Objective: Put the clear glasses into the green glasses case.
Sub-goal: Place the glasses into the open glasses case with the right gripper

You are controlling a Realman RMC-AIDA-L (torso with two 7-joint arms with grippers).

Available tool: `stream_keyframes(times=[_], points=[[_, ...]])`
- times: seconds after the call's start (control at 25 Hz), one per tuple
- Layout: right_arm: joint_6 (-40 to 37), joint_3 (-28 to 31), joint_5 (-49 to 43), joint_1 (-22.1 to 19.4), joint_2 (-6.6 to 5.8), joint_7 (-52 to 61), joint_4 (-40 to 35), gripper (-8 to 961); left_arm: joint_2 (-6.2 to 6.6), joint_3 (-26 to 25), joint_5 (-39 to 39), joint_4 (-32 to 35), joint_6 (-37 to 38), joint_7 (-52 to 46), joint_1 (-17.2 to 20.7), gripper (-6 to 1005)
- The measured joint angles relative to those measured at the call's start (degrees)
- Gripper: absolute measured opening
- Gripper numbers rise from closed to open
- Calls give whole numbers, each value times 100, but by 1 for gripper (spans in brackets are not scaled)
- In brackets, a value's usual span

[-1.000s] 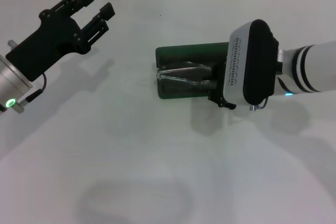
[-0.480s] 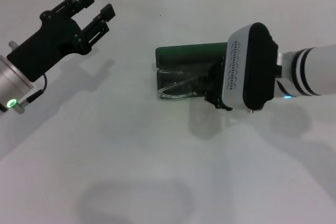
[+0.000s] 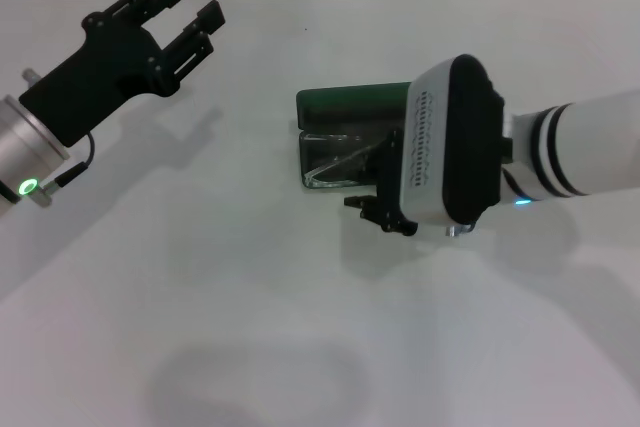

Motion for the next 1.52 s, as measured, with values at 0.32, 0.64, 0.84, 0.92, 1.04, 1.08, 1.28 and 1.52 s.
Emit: stream_keyframes(times=[0.32, 0.64, 0.84, 0.92, 1.04, 1.08, 1.28, 1.52], points=[[388, -195, 133, 383, 4, 55, 643, 232, -8, 36, 0, 0, -55, 8, -56, 578], [684, -101, 196, 417, 4, 211, 771, 234, -2, 38, 0, 0, -55, 9, -56, 579], [665, 106, 169, 417, 4, 274, 762, 236, 6, 38, 0, 0, -55, 9, -56, 579], [636, 226, 169, 403, 4, 275, 773, 236, 6, 38, 0, 0, -55, 9, -56, 579], [603, 356, 191, 377, 0, 281, 784, 237, 6, 38, 0, 0, -54, 9, -56, 579], [600, 363, 197, 362, -2, 282, 778, 237, 5, 38, 0, 0, -54, 9, -56, 579], [466, 355, 166, 140, -17, 263, 471, 238, 3, 38, 0, 0, -54, 9, -56, 580], [179, 391, 165, -296, -42, 209, -94, 240, 0, 38, 0, 0, -54, 9, -41, 579]])
